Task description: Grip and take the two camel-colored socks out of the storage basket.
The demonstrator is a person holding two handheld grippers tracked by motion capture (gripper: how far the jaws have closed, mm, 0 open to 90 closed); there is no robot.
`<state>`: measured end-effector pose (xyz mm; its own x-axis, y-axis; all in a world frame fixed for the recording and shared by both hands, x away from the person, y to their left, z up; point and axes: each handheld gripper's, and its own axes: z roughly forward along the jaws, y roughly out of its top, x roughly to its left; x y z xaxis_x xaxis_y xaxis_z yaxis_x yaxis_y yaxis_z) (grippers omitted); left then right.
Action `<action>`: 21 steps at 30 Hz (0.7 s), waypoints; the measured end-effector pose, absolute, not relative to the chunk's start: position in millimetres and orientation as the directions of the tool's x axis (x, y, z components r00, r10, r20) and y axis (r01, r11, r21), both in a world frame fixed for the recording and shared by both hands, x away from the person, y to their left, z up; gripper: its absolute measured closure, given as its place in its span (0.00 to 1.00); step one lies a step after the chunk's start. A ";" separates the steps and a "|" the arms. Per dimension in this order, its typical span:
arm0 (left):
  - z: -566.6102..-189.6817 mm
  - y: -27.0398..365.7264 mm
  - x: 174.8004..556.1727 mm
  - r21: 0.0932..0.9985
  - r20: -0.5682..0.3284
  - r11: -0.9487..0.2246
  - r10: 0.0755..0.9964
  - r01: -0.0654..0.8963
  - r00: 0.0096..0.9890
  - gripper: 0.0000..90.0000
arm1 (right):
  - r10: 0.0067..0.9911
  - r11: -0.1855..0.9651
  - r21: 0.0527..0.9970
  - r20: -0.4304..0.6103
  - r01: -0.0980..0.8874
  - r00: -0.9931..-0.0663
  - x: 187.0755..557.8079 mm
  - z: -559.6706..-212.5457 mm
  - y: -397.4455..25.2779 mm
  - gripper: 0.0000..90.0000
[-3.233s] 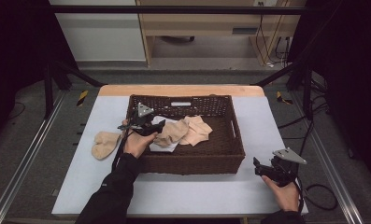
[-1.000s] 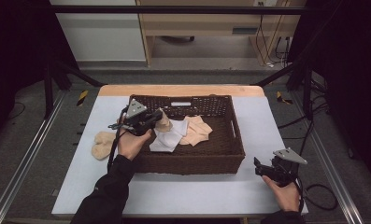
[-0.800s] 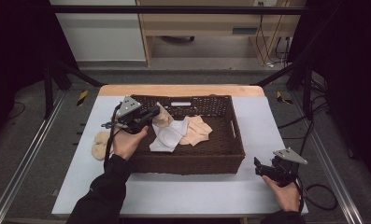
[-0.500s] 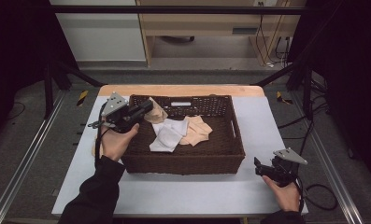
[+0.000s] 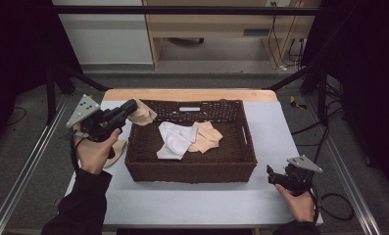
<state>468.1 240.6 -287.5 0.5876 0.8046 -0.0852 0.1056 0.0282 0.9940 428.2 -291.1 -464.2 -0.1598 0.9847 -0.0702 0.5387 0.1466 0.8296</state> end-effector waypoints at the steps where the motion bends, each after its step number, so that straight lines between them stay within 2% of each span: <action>1: -287.0 244.8 466.7 0.994 -0.089 0.035 0.807 0.103 0.584 0.96 | 0.985 0.147 0.829 -0.070 0.539 -0.159 428.2 -464.3 -291.0 0.07; 13: -293.9 293.8 457.2 0.991 -0.124 0.082 0.855 0.104 0.503 0.96 | 0.985 0.144 0.828 -0.069 0.541 -0.156 428.0 -464.5 -290.9 0.07; 21: -317.8 318.2 456.4 0.985 -0.139 0.076 0.884 0.157 0.447 0.96 | 0.986 0.142 0.828 -0.068 0.542 -0.155 427.8 -464.4 -290.7 0.07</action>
